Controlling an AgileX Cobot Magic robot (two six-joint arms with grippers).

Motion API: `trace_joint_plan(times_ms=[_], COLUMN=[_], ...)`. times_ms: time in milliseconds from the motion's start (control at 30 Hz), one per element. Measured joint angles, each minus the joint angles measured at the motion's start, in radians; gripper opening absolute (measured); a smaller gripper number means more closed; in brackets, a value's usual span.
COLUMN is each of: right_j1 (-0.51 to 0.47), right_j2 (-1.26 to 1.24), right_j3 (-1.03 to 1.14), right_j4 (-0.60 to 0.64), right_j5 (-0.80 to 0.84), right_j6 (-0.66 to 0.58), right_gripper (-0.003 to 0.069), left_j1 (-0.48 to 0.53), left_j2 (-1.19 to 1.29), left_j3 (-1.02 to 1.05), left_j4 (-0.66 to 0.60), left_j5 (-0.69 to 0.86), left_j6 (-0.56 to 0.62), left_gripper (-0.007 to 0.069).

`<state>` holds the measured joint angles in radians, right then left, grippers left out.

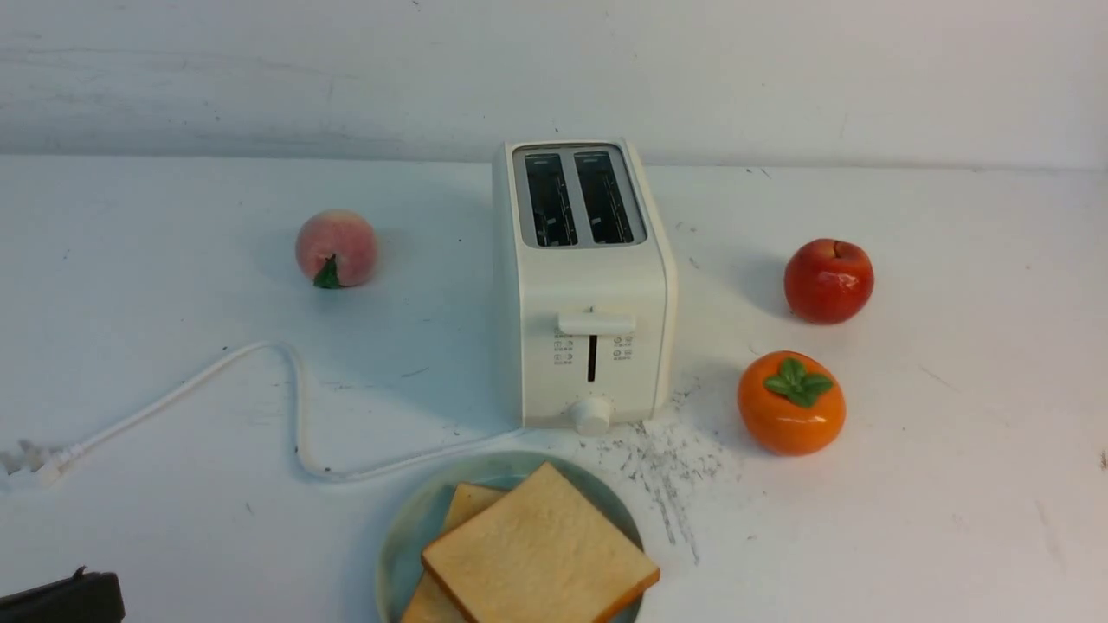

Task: Take toasted bread from bread machine on white table place on plate.

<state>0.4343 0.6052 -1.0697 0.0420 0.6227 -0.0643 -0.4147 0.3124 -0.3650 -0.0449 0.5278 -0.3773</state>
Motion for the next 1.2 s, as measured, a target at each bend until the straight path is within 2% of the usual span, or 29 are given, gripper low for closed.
trace_joint_plan(times_ms=[33,67,100,200,233,267,367,567,1200], right_j1=[0.000,0.000,0.000,0.000,0.000,0.000,0.000,0.000,0.000], right_j2=[-0.113,-0.127,-0.252,-0.427,-0.438,-0.516,-0.601,-0.615,-0.615], right_j3=[0.112,0.145,0.278,0.514,0.514,0.629,0.751,0.803,0.803], right_j4=[-0.015,-0.017,-0.026,-0.028,-0.028,-0.025,0.023,0.072,0.074], right_j5=[-0.091,-0.103,-0.224,-0.447,-0.463,-0.591,-0.695,-0.712,-0.716], right_j6=[0.000,0.000,0.000,0.000,0.000,0.000,0.000,0.000,0.000], right_gripper=[-0.0008,-0.0008,-0.0008,-0.0008,-0.0008,-0.0008,-0.0006,0.0001,0.0012], left_j1=[0.000,0.000,0.000,0.000,0.000,0.000,0.000,0.000,0.000], left_j2=[0.000,0.000,0.000,0.000,0.000,0.000,0.000,0.000,0.000], left_j3=[0.019,0.020,0.029,0.032,0.032,0.032,0.032,0.032,0.032], left_j4=[-0.004,-0.004,-0.009,-0.012,-0.012,-0.012,-0.012,-0.012,-0.012], left_j5=[-0.034,-0.037,-0.059,-0.089,-0.091,-0.108,-0.140,-0.165,-0.145], left_j6=[0.000,0.000,0.000,0.000,0.000,0.000,0.000,0.000,-0.001], left_gripper=[-0.0004,-0.0004,-0.0004,-0.0003,-0.0003,-0.0003,-0.0003,0.0000,0.0004])
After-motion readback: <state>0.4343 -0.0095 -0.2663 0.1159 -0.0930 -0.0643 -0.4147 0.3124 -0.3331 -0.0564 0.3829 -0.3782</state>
